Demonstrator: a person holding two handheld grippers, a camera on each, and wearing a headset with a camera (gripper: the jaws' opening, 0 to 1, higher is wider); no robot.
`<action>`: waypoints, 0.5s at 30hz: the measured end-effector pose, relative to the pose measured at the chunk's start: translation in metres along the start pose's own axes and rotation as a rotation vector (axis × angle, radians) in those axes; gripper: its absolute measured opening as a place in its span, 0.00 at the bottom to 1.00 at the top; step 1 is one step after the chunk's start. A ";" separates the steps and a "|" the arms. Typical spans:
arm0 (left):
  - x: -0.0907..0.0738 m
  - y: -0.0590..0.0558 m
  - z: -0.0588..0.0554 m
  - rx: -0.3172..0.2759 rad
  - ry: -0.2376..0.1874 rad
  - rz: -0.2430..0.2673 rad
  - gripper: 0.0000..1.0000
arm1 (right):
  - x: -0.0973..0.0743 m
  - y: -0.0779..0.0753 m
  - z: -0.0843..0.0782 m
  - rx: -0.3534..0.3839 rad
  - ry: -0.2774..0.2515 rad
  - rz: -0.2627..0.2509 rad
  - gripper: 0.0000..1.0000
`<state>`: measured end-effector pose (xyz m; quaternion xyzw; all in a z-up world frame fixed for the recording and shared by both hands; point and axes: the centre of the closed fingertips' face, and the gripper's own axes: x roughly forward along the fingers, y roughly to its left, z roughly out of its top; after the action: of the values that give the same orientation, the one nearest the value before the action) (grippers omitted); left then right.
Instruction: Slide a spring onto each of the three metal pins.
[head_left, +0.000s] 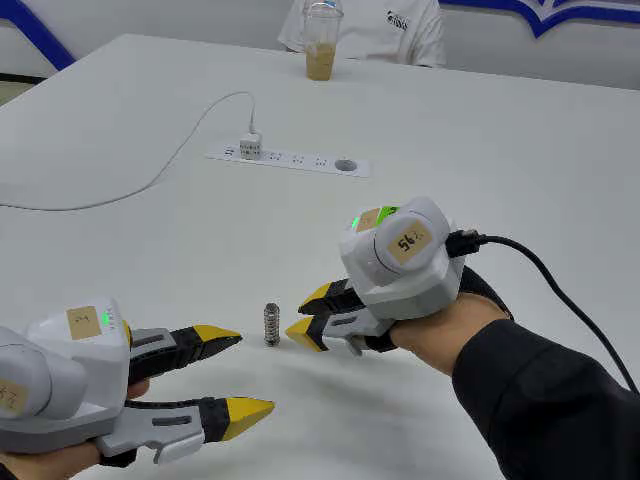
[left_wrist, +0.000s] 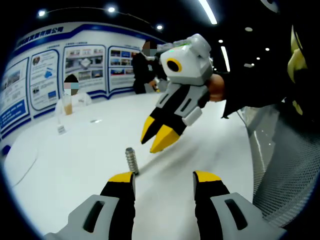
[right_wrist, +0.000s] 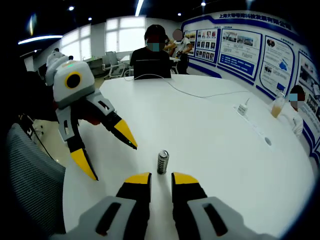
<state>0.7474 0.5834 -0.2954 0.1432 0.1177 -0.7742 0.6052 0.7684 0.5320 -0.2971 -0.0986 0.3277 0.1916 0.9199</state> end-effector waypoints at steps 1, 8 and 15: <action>0.000 0.000 0.000 0.000 0.000 0.000 0.47 | -0.001 0.000 0.000 0.002 -0.001 0.000 0.17; 0.001 -0.001 0.001 -0.001 -0.001 0.000 0.48 | -0.007 0.001 -0.006 0.009 -0.002 -0.006 0.17; 0.002 -0.002 0.001 -0.001 0.001 -0.002 0.48 | -0.015 0.004 -0.009 0.011 -0.008 -0.010 0.18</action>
<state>0.7450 0.5816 -0.2948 0.1430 0.1186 -0.7747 0.6045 0.7508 0.5288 -0.2947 -0.0946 0.3246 0.1854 0.9227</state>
